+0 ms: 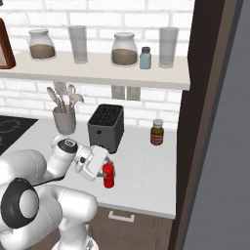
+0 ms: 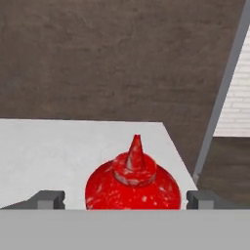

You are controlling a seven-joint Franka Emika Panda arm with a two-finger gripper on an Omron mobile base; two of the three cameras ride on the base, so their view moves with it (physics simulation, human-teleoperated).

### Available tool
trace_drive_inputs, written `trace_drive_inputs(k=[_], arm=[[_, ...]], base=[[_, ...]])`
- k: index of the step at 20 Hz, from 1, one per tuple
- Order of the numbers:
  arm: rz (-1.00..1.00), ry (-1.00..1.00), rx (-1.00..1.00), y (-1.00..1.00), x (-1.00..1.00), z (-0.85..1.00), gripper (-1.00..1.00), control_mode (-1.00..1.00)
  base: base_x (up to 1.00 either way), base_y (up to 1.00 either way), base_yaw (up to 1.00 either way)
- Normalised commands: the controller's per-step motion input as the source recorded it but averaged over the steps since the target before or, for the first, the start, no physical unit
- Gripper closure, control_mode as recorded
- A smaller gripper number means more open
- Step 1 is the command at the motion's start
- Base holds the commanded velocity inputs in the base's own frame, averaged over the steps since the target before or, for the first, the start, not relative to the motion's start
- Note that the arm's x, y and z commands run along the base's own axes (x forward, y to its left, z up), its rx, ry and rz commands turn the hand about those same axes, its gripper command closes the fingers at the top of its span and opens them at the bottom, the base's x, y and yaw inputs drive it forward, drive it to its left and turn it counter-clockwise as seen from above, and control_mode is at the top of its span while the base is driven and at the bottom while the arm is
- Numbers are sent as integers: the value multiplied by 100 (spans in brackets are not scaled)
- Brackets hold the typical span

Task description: Put the shaker and condiment bottle from the counter next to their counterparts in the cabinet.

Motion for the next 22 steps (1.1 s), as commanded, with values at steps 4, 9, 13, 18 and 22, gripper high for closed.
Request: trace_drive_inputs(k=[4,9,13,18,22], arm=[[0,0,0,0,0,-24,100,-100],[0,0,0,0,0,-11,100,-100],[0,0,1,2,-15,1,100,-100],[0,1,1,56,-67,11,100,-100],[6,4,-5,75,-82,7,100,-100]], base=[[0,0,0],[0,0,0],[0,0,0],[0,0,0],[0,0,0]])
